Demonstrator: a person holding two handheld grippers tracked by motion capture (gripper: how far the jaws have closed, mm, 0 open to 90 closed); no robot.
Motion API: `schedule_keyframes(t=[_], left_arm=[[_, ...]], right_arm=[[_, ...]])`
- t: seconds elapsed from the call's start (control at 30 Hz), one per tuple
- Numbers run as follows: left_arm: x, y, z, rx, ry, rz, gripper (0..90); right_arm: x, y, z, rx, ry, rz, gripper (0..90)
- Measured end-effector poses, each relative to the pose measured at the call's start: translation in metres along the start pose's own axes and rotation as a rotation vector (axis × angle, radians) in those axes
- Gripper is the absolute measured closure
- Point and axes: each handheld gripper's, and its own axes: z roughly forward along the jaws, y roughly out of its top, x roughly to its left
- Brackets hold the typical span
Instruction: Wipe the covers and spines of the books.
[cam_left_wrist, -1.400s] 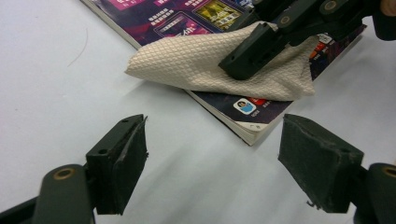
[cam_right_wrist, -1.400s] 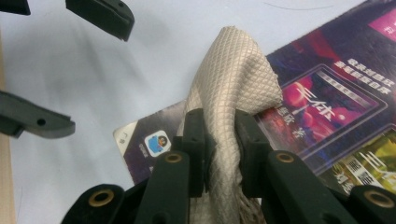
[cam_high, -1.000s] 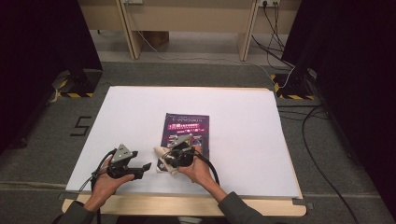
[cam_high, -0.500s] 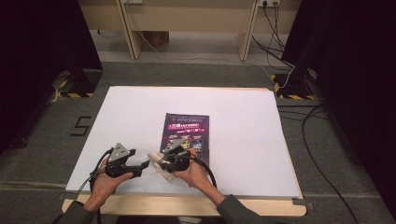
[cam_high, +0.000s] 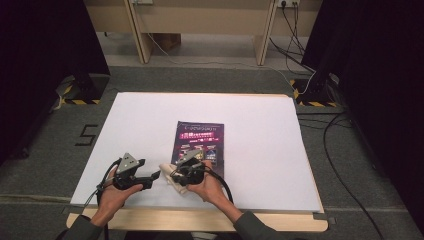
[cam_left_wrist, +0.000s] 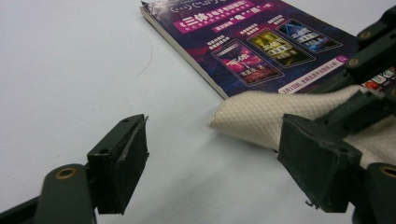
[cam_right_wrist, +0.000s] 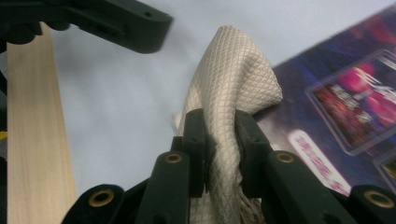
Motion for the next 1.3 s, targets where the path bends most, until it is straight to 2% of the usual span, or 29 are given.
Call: schedule_keyframes(t=[0.17, 0.33, 0.43, 0.63, 1.0, 1.3], left_arm=[[0.001, 0.0, -0.001, -0.004, 0.007, 0.007, 23.3], [0.0, 0.0, 0.0, 0.002, -0.006, 0.001, 23.4], [0.0, 0.0, 0.0, 0.007, -0.006, 0.014, 23.4], [-0.002, -0.001, 0.001, 0.009, -0.018, 0.007, 23.4], [-0.003, -0.001, 0.002, 0.012, -0.021, 0.01, 23.5], [-0.003, -0.001, 0.003, 0.017, -0.027, 0.019, 23.5]], right_arm=[[0.006, 0.003, 0.004, 0.004, 0.005, -0.02, 77.0], [0.002, 0.001, 0.002, -0.002, 0.026, -0.001, 76.9], [0.001, -0.002, -0.002, 0.006, 0.011, 0.001, 76.9], [-0.012, -0.012, -0.015, -0.002, -0.007, 0.032, 76.8], [-0.036, -0.04, -0.048, -0.017, -0.08, 0.109, 76.8], [-0.052, -0.06, -0.074, -0.018, -0.161, 0.139, 76.8]])
